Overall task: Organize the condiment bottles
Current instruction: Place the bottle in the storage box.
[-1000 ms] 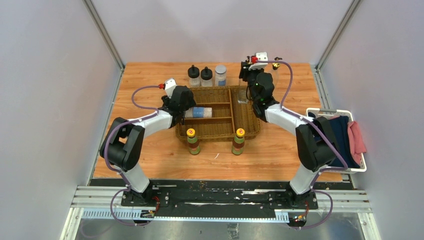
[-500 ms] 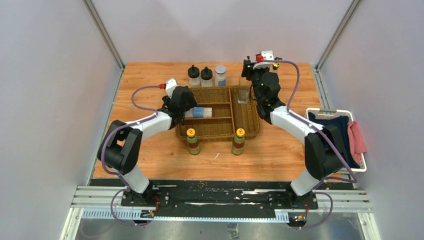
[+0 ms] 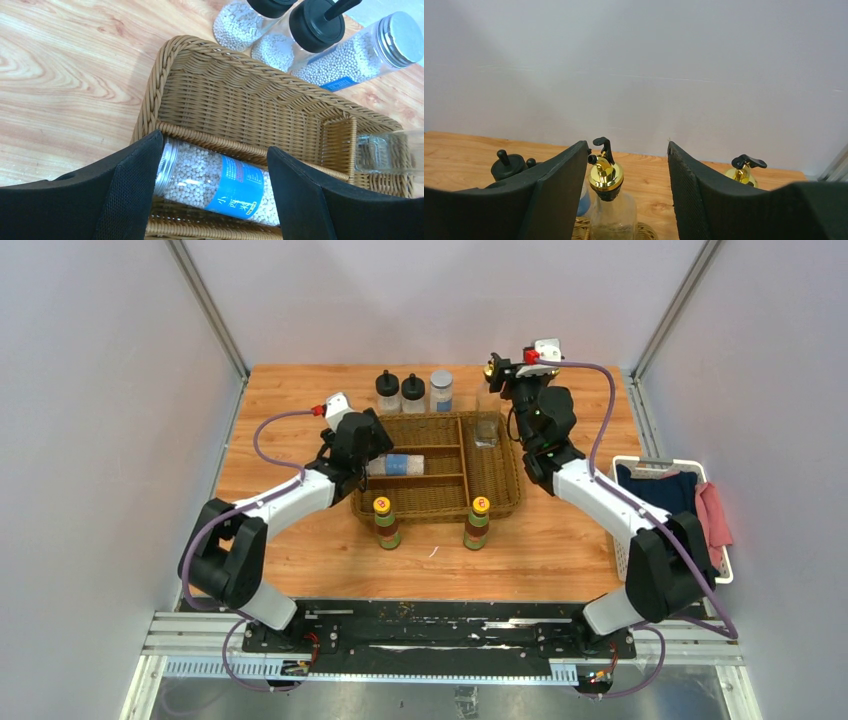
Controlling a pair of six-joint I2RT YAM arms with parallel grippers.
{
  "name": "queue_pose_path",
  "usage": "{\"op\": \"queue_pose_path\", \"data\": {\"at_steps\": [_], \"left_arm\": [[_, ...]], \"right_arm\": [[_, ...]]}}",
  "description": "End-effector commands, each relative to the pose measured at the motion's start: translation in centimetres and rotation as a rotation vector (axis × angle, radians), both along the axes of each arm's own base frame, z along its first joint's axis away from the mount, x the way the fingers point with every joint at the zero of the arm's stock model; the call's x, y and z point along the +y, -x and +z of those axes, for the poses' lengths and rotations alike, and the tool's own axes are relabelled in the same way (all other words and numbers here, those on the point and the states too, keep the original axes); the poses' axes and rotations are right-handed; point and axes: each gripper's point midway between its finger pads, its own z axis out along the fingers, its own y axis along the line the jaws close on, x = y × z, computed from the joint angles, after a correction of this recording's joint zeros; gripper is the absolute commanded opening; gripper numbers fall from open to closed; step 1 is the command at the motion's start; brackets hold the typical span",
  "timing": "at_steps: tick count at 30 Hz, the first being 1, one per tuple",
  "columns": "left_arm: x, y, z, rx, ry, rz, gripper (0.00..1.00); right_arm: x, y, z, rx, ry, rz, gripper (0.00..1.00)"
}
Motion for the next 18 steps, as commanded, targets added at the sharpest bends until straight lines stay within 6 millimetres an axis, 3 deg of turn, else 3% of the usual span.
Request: {"op": "queue_pose_path", "data": {"at_steps": [1, 13, 18], "left_arm": [[0.2, 0.6, 0.5, -0.016, -0.007, 0.002, 0.81], [0.4, 0.9, 1.5, -0.039, -0.001, 0.001, 0.81], [0.6, 1.2, 2.6, -0.05, -0.002, 0.001, 0.81]], "right_arm": [[0.4, 1.1, 1.5, -0.021, 0.016, 0.007, 0.64], [0.6, 4.5, 4.7, -0.035, 0.045, 0.025, 0.64], [2.8, 6.4, 6.1, 0.036, 0.102, 0.117, 0.64]]}}
